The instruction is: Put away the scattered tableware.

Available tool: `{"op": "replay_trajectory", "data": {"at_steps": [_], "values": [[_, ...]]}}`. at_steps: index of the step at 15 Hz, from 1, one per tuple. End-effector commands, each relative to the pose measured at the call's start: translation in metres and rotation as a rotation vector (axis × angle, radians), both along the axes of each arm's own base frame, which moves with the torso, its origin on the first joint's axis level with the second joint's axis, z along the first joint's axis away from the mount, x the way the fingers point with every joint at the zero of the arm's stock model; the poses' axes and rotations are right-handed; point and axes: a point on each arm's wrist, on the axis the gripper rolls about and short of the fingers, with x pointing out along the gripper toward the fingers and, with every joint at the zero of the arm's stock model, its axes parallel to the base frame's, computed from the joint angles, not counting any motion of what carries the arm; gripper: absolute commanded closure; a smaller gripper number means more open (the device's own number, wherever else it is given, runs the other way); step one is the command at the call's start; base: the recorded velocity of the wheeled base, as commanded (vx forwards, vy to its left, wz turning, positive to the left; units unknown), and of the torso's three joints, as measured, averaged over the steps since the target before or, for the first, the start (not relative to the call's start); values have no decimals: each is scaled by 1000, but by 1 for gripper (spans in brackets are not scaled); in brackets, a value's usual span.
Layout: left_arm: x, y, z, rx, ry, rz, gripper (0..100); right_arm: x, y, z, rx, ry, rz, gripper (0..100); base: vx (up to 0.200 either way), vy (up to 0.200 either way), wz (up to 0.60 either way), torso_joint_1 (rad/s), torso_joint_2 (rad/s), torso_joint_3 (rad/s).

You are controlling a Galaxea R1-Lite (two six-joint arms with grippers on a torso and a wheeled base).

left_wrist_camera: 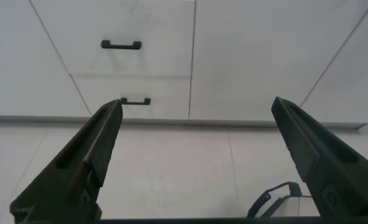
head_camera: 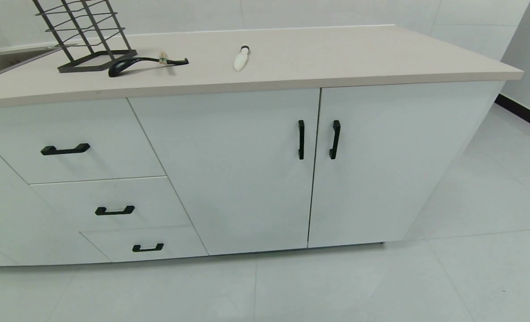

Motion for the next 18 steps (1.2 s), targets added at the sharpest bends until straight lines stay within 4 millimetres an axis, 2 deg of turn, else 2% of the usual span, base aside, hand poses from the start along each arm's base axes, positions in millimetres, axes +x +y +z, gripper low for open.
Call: {"op": "replay_trajectory", "data": {"at_steps": [1, 9, 12, 18], "values": [[0, 0, 0, 0, 0, 1, 0, 0, 0, 0, 0, 2, 0, 100, 0, 200, 0, 2, -2, 7], [0, 0, 0, 0, 0, 1, 0, 0, 0, 0, 4, 2, -3, 100, 0, 200, 0, 2, 2, -1], [0, 0, 0, -2, 0, 1, 0, 0, 0, 0, 3, 2, -1, 100, 0, 0, 0, 0, 0, 0], [0, 0, 0, -2, 0, 1, 0, 0, 0, 0, 0, 2, -1, 100, 0, 0, 600, 3, 2, 2]]}}
